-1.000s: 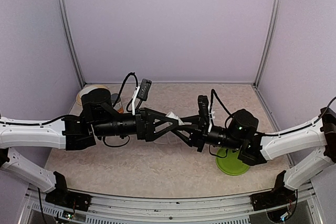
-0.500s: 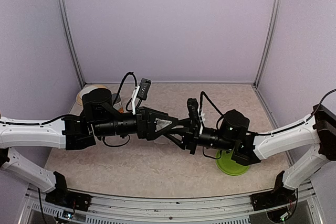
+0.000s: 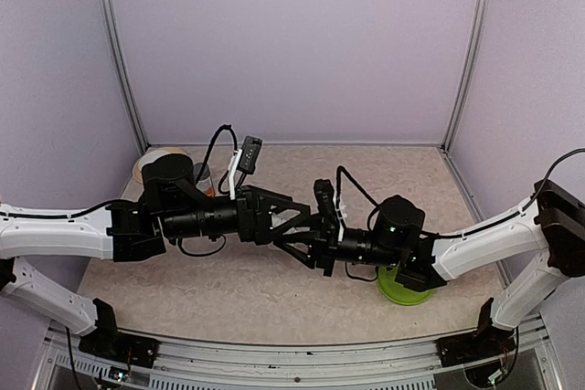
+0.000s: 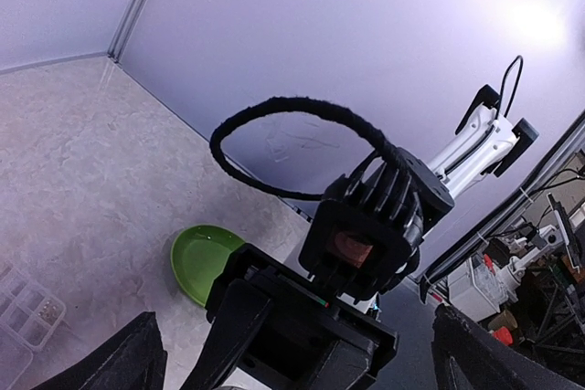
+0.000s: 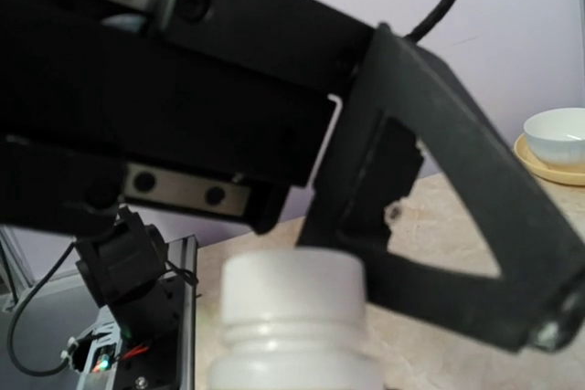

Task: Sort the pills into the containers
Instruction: Screw the lid of the pill bottle onto the pill bottle.

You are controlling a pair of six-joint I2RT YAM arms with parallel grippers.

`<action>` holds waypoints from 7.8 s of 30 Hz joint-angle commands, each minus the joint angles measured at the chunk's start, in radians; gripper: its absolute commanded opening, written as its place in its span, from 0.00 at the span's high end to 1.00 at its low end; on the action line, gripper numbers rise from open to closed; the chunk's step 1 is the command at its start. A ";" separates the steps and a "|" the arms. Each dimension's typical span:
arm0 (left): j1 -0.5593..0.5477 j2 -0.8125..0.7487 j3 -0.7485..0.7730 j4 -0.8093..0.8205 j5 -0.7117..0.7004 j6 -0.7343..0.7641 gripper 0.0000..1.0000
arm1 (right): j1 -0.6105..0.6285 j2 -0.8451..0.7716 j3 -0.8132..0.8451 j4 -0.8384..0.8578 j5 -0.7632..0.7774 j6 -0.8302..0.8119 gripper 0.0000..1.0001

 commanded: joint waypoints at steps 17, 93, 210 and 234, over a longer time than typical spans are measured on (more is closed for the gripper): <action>0.035 0.020 0.084 -0.182 -0.056 -0.043 0.01 | 0.003 -0.219 -0.125 -0.064 0.148 -0.210 1.00; 0.116 0.164 0.159 -0.217 0.157 -0.219 0.35 | 0.011 -0.206 -0.048 -0.317 0.367 -0.526 1.00; 0.116 0.125 0.169 -0.260 0.274 -0.142 0.48 | 0.098 -0.375 0.001 -0.576 0.435 -0.605 1.00; 0.069 0.101 0.137 -0.143 0.332 0.056 0.90 | 0.098 -0.377 0.010 -0.564 0.356 -0.452 1.00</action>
